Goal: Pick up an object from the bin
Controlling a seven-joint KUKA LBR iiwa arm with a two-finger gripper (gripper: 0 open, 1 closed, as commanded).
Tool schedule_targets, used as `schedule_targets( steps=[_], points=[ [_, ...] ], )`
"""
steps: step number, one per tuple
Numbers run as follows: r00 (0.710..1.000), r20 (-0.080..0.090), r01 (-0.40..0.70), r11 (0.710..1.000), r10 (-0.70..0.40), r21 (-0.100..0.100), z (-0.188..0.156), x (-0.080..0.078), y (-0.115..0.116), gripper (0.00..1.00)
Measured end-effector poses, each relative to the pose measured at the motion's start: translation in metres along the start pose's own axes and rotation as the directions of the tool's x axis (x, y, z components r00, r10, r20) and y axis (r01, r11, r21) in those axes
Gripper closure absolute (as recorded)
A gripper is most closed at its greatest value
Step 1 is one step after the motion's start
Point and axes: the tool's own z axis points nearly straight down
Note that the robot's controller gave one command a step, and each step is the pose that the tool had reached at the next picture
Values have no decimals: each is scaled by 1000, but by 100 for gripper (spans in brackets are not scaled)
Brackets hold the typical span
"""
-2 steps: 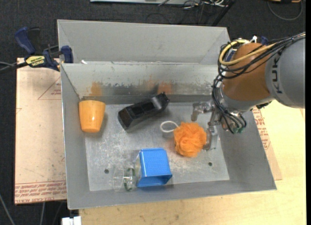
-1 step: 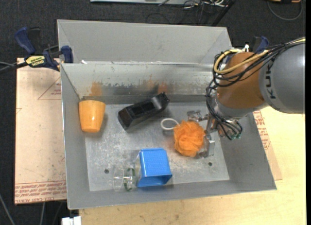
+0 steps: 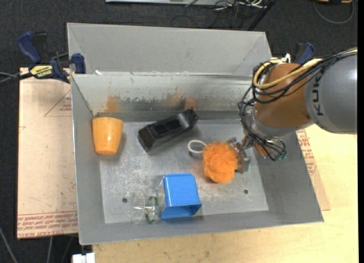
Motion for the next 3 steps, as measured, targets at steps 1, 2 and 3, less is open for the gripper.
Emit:
schedule_targets(
  steps=[1,2,3],
  points=[
    [1000,0,0,1000,0,0,0,0,0,100],
    [1000,-9,2,1000,-2,-5,-32,11,15,100],
    [1000,-8,5,1000,-5,-5,-47,13,19,100]
  ],
)
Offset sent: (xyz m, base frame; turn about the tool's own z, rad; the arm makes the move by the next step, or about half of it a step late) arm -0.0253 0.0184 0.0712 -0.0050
